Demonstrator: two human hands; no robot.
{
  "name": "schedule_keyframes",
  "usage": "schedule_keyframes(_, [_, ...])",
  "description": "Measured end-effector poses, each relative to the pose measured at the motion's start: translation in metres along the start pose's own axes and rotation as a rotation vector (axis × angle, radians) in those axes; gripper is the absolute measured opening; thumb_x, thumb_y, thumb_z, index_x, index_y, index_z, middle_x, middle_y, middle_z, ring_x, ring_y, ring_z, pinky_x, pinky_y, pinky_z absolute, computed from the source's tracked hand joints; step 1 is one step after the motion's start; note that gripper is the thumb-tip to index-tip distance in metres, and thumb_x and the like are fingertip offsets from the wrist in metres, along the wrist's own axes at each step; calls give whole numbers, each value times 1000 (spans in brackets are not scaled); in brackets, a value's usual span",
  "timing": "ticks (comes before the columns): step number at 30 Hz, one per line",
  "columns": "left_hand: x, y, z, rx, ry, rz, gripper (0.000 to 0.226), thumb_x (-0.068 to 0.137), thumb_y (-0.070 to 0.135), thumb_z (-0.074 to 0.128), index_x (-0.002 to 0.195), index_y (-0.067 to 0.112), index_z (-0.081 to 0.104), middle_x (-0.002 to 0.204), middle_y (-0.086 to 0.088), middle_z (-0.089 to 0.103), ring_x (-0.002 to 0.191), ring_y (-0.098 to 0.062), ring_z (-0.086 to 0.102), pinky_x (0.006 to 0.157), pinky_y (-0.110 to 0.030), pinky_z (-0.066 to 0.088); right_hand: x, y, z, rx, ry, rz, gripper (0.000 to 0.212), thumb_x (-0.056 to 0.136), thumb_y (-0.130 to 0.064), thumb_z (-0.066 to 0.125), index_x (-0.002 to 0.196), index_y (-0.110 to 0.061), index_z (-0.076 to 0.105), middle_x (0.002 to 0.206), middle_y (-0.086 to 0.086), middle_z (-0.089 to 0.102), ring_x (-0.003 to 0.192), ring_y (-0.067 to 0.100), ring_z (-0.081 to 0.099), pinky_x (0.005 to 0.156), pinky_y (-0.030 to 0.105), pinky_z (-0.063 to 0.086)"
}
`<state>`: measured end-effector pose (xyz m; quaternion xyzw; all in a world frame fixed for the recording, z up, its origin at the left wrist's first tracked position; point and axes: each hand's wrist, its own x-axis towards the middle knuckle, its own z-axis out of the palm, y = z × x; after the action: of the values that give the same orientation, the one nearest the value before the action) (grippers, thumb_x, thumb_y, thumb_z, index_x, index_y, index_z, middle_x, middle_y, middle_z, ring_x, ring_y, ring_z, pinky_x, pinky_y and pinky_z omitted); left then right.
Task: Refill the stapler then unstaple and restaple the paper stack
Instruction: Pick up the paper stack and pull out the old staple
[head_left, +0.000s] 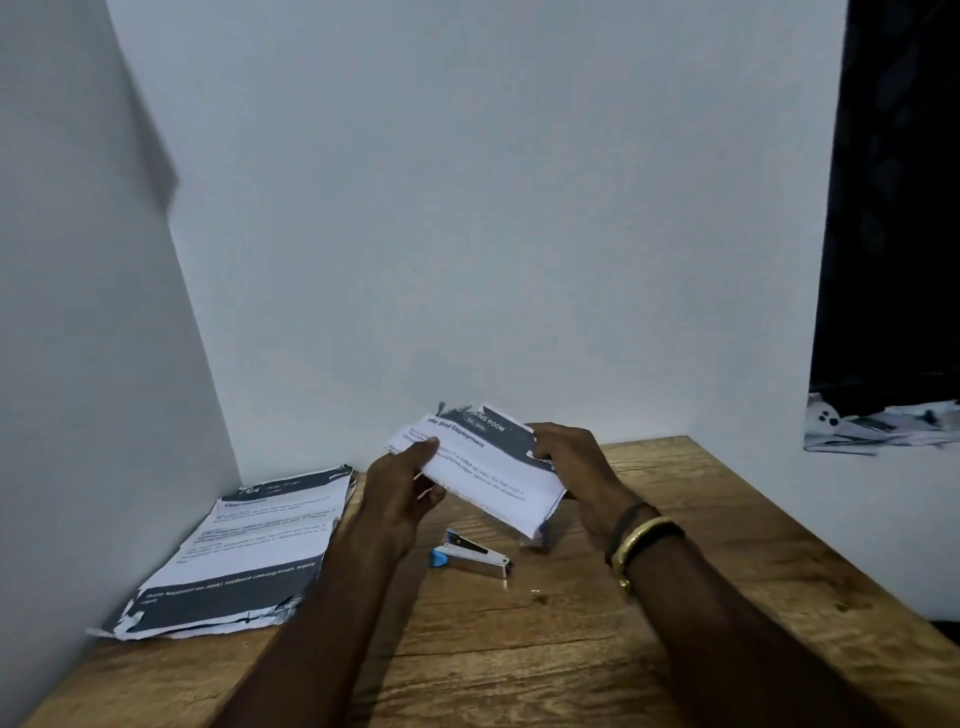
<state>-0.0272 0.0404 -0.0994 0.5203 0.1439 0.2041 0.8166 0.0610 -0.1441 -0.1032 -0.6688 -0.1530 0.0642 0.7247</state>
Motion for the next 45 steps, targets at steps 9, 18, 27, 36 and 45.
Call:
schedule_keyframes(9, [4,-17,47,-319,192,-7,33,86,-7,70,112,12,65,88,-11,70,76,-22,68,55,-31,63,-5,-1,-22,215,96,72,48,89,-11,74,129,-20,50,110,10,72,66,22,73,52,29,58])
schedule_keyframes(18, [19,-57,100,14,198,44,75,74,-14,76,138,13,48,104,-18,66,96,-38,72,78,-44,64,8,2,-68,44,599,-74,42,83,5,67,115,-17,52,103,16,72,61,22,76,44,26,58])
schedule_keyframes(27, [23,-90,125,935,44,319,49,64,28,81,111,18,74,106,-3,77,103,-26,71,86,-29,52,27,29,-117,-132,726,-40,27,85,1,75,106,-13,66,103,20,74,65,32,76,57,40,65])
schedule_keyframes(36, [41,-102,137,1185,-10,261,46,80,31,73,123,18,62,121,-4,69,116,-27,62,93,-31,49,41,40,-120,-415,663,87,27,84,-4,70,112,-8,71,114,14,75,116,38,65,95,36,53])
schedule_keyframes(45, [48,-111,145,1396,19,230,44,85,40,63,126,25,61,127,-2,66,126,-27,53,108,-41,39,47,46,-123,-497,625,121,66,90,-13,69,151,-17,45,144,19,56,130,37,56,106,39,46])
